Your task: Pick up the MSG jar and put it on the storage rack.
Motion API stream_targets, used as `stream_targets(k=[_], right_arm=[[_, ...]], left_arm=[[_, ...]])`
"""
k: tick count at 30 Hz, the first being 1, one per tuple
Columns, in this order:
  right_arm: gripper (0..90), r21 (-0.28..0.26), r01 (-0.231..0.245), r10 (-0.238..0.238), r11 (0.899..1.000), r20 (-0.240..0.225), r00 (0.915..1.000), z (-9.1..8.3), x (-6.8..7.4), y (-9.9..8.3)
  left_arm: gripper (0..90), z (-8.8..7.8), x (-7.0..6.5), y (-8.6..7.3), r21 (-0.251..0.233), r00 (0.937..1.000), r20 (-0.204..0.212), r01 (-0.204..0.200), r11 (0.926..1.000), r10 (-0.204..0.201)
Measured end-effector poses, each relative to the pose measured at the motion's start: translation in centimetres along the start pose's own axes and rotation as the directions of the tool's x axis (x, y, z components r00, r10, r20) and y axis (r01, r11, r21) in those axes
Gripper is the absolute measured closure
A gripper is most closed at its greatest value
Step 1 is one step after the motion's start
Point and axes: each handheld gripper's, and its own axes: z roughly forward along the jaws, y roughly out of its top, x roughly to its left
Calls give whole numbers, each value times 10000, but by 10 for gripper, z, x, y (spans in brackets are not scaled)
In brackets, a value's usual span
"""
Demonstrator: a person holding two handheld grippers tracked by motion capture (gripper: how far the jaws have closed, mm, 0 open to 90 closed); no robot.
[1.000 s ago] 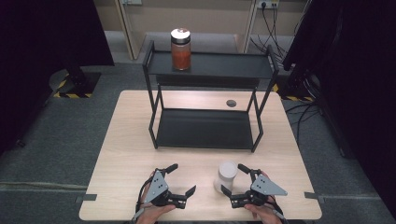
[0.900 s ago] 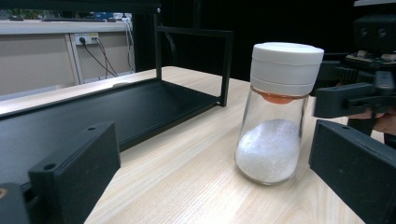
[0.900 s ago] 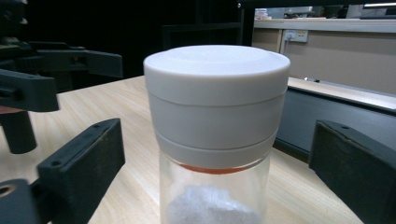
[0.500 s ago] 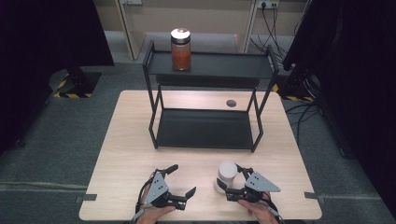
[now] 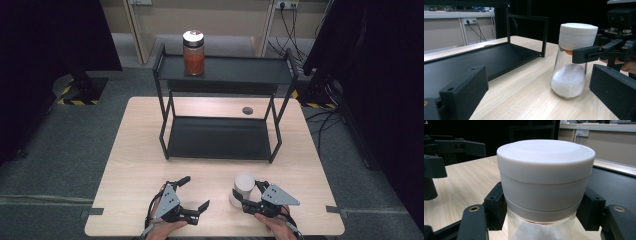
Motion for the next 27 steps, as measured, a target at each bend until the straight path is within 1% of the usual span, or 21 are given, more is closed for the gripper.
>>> stream_targets(k=[9, 14, 17, 27], right_arm=[[355, -254, 44, -48, 9997, -142, 9999, -8, -1, 9], [355, -319, 35, -38, 9995, -90, 10000, -11, -3, 15], [355, -352, -19, 16, 9994, -88, 10000, -11, -5, 21], [354, -408, 65, -67, 9991, -39, 10000, -10, -13, 49]], left_arm=[[14, 1, 0, -1, 37, 10000, -25, 30, 10000, -30], [14, 2, 0, -1, 108, 10000, -31, -16, 9999, 16], [14, 2, 0, -1, 120, 10000, -53, 4, 9999, -3], [14, 2, 1, -2, 173, 10000, -81, 36, 9998, -34]])
